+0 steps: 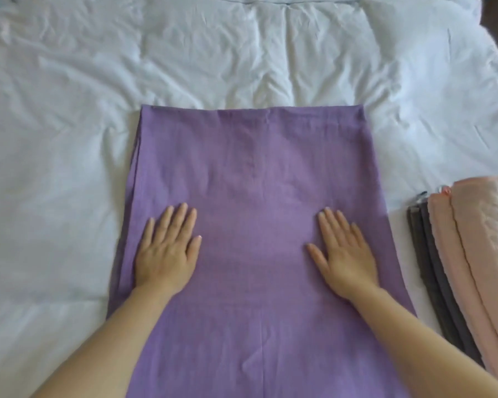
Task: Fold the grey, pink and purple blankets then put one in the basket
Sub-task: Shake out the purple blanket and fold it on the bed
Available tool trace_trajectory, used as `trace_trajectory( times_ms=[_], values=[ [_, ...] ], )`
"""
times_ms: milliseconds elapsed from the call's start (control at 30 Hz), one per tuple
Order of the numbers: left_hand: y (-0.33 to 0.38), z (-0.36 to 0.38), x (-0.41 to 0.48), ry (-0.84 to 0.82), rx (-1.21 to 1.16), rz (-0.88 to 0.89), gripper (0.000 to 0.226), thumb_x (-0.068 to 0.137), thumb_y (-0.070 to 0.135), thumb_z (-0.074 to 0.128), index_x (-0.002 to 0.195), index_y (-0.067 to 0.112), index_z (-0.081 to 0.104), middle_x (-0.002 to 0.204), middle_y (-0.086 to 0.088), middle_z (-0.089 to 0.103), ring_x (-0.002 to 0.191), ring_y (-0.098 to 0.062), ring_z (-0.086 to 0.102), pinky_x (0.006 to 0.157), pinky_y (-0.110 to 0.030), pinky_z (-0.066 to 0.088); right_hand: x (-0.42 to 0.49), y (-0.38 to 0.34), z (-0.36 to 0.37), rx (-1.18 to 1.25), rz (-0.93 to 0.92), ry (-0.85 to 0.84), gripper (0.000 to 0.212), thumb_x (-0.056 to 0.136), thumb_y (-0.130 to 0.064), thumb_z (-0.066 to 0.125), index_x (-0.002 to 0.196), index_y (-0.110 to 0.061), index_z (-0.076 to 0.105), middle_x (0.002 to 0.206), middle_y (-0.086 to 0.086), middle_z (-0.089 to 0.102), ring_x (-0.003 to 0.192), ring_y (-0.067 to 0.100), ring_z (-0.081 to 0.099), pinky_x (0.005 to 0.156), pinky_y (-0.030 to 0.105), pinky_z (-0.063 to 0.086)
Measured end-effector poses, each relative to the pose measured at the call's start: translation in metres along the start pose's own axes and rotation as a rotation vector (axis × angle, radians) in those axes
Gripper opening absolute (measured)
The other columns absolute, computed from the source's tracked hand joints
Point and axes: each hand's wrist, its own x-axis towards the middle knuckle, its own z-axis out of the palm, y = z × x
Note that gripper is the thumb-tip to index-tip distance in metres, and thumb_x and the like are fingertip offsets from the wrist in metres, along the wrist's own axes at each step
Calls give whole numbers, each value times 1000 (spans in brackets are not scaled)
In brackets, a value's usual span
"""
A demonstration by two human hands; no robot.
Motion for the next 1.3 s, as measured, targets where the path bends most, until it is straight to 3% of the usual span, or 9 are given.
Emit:
trace_trajectory(
  times_ms=[133,200,300,467,633,733,800,1033,1300],
  values=[
    [-3,-11,-23,45,-30,-92,65,95,49,15,148,14,26,156,-6,27,145,-27,22,117,-48,9,-28,21,-8,21,183,22,72,94,-57,13,153,-15,8,161,0,4,148,20,0,120,37,2],
    [28,-15,-51,52,-92,19,63,97,51,14,150,16,17,158,-3,17,147,-25,14,119,-47,5,-48,-11,-9,130,135,76,68,97,-54,20,153,-17,8,160,-4,0,148,16,-5,119,34,-3],
    [70,-8,-103,5,-137,223,59,97,49,24,150,20,26,157,3,19,145,-22,21,116,-46,12,-90,-62,7,230,-15,34,68,94,-58,19,152,-24,7,157,-12,-2,147,12,-6,117,28,-8],
    [22,19,-139,-26,-36,73,62,97,51,14,150,20,24,157,2,22,146,-17,17,118,-42,10,-145,-18,33,42,110,-39,70,94,-62,7,153,-23,7,160,-9,3,146,9,-4,119,34,-1],
    [22,13,-161,12,-59,-67,65,95,51,17,149,17,25,157,-4,23,145,-25,21,118,-47,6,-170,7,21,43,255,23,76,90,-57,6,152,-14,14,160,2,12,148,24,7,120,41,7],
    [72,8,-191,38,-166,101,61,95,49,27,148,19,32,156,-4,26,144,-26,23,117,-50,13,-181,-35,21,127,103,124,67,95,-51,21,151,-13,22,158,0,16,147,23,11,118,39,6],
    [92,13,-214,24,-167,181,59,96,50,28,149,24,31,157,1,24,145,-22,21,117,-49,15,-198,-58,34,122,-12,66,66,95,-55,18,151,-20,19,157,-7,10,146,15,6,117,34,1],
    [47,32,-291,27,-54,34,60,95,48,23,148,21,32,154,0,30,142,-22,29,116,-47,16,-279,3,61,66,121,78,67,93,-54,23,149,-17,30,155,-1,31,143,22,28,115,36,12],
    [25,50,-375,113,-203,-293,60,95,49,28,148,20,31,157,-9,25,144,-31,22,114,-52,18,-353,37,75,280,332,161,83,89,-66,39,152,-19,14,160,-2,16,146,19,15,119,38,13]
  ],
)
